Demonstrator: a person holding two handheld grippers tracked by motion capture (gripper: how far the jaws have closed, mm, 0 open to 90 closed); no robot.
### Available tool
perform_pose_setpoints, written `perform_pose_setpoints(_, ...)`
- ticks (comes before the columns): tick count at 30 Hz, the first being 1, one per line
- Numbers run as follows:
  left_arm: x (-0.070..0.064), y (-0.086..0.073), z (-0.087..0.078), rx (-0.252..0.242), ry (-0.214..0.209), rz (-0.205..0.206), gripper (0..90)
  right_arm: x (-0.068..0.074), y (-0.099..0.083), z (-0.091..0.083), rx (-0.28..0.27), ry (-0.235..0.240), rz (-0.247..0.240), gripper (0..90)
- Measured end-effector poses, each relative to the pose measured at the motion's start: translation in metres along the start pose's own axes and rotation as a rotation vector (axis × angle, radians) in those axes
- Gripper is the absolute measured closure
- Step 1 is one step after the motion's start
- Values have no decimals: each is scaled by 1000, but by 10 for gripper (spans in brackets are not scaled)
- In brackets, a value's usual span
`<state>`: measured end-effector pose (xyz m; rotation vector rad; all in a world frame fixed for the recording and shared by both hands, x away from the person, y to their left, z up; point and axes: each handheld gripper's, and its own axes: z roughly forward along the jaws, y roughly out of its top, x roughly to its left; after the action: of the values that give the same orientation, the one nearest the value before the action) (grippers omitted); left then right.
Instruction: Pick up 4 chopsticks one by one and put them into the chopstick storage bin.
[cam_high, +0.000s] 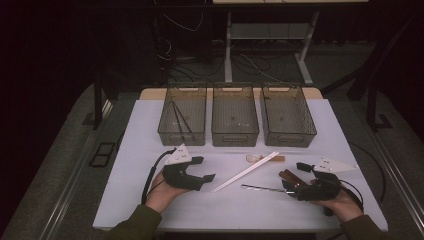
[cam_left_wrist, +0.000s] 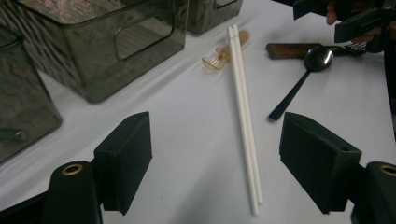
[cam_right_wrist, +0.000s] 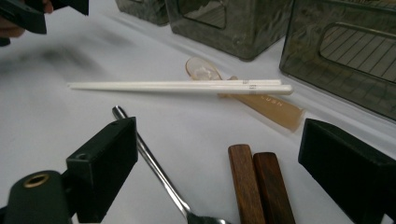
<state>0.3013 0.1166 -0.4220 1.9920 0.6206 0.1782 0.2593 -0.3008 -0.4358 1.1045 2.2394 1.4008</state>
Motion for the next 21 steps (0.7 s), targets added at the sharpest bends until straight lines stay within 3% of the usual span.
perform_pose_setpoints(3,-1,4,8,3,-4,6,250,0,1,-1,-5,-3,17,118)
perform_pose_setpoints(12,-5,17,35,10,-17,20,268,1,3,-1,-1,-25,9,118)
perform_pose_setpoints(21,-6,25,58,38,-38,32,396,0,2,2,-4,-34,11,119)
